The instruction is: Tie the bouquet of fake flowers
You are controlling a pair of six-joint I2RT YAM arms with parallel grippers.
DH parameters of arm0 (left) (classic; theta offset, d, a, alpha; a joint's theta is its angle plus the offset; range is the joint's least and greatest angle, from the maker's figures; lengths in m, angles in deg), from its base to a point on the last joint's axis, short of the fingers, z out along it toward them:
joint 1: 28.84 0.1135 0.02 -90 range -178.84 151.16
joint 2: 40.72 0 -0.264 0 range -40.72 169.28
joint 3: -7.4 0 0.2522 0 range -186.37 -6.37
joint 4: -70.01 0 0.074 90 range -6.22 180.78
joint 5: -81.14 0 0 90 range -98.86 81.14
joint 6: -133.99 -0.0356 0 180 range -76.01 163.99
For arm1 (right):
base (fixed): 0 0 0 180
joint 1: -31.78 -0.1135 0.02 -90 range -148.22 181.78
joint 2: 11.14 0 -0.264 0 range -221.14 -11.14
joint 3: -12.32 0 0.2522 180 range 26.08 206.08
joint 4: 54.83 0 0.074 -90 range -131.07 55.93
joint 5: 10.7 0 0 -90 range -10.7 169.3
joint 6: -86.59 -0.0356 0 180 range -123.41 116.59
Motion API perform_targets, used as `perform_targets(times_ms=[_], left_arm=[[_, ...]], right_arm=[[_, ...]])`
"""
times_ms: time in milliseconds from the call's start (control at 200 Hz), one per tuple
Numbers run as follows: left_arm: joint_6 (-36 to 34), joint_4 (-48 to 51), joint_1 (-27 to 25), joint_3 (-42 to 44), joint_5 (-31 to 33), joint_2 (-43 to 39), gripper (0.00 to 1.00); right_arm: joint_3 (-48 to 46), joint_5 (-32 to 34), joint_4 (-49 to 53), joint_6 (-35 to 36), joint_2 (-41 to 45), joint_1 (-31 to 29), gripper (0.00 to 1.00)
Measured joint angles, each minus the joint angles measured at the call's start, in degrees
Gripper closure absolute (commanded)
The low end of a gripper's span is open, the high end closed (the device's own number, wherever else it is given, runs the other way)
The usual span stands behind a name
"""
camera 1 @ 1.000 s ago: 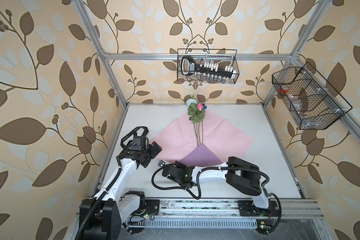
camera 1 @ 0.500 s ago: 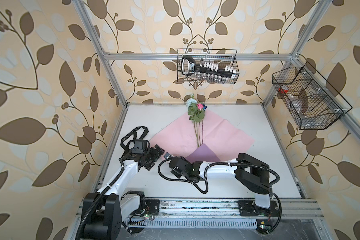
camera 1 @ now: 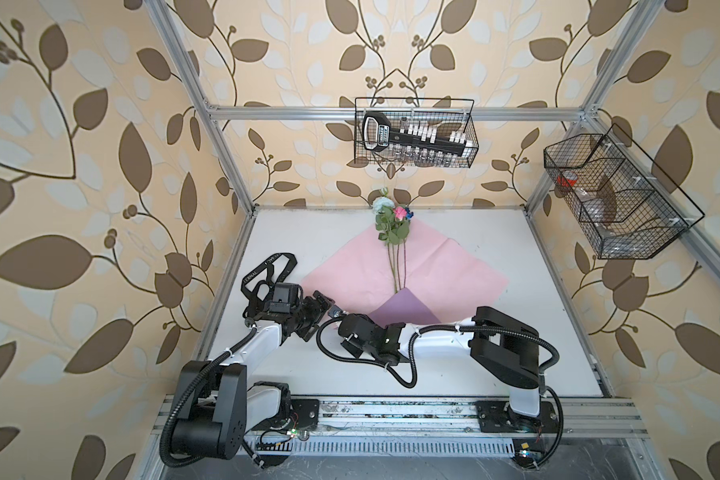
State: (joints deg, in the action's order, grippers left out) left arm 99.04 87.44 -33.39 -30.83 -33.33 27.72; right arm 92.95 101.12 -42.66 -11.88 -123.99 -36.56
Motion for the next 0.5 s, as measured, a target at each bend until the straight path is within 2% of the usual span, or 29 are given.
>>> perform_targets(times_ms=[190,345,500], left_arm=[[2.1,-8.1,-3.7,3.1,1.5,0.5,0.18],[2.1,-10.3,-3.7,5.2,6.7,-2.8,0.27],[0.8,-13.7,-3.7,7.4,10.6,-8.5,0.27]], right_arm=[[-1.2,0.0,-0.2,-0.5,1.4,0.4,1.00],[-1.5,-0.3,-0.4,-0.7,2.2,0.6,1.00],[-1.6,-0.7,-0.4,-0.8,2.2,0.6,1.00]])
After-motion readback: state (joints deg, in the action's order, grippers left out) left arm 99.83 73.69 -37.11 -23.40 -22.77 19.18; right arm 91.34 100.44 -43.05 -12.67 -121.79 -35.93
